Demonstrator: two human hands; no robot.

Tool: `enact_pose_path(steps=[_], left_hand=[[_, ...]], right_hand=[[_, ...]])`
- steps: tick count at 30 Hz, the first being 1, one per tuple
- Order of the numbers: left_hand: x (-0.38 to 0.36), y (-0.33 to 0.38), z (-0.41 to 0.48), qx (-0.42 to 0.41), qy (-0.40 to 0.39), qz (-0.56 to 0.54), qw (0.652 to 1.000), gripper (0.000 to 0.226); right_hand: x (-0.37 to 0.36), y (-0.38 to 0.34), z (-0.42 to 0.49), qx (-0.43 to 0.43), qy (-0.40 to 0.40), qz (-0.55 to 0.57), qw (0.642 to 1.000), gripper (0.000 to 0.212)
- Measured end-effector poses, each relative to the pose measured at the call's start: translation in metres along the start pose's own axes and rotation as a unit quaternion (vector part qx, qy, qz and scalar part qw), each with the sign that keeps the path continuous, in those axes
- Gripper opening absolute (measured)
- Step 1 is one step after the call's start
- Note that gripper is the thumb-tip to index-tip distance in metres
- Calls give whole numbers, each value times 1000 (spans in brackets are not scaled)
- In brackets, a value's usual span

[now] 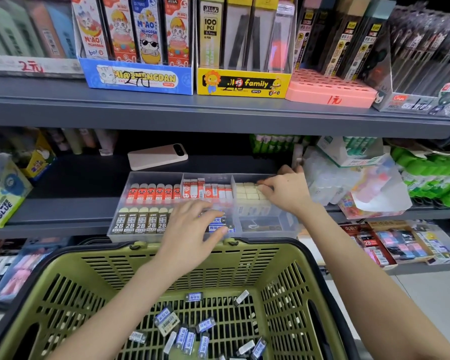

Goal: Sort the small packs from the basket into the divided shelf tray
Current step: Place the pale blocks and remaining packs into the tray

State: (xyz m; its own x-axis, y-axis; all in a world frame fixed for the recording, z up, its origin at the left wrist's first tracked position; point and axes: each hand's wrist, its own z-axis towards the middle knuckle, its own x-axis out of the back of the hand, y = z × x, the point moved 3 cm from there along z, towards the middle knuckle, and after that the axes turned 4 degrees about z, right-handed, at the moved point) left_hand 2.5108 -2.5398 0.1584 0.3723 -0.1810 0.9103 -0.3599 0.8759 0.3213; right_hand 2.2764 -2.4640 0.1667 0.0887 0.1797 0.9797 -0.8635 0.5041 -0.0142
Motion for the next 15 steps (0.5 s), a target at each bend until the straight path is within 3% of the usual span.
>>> enact_pose_path(steps=[4,7,12,15], left_hand=[[-1,-1,-1,-6,0,-1,1000,42],[5,-1,-5,-14,20,-9,1000,37],[24,-7,-29,-26,80,-30,996,41],[36,-13,-54,-35,169,-44,984,25]], right_hand=[[7,-5,4,9,-37,-54,998,34],[21,-14,-9,-3,28,-63,998,34],[49,-52,-74,65,221,92,969,16],[49,-81,-124,122,208,206,949,21]])
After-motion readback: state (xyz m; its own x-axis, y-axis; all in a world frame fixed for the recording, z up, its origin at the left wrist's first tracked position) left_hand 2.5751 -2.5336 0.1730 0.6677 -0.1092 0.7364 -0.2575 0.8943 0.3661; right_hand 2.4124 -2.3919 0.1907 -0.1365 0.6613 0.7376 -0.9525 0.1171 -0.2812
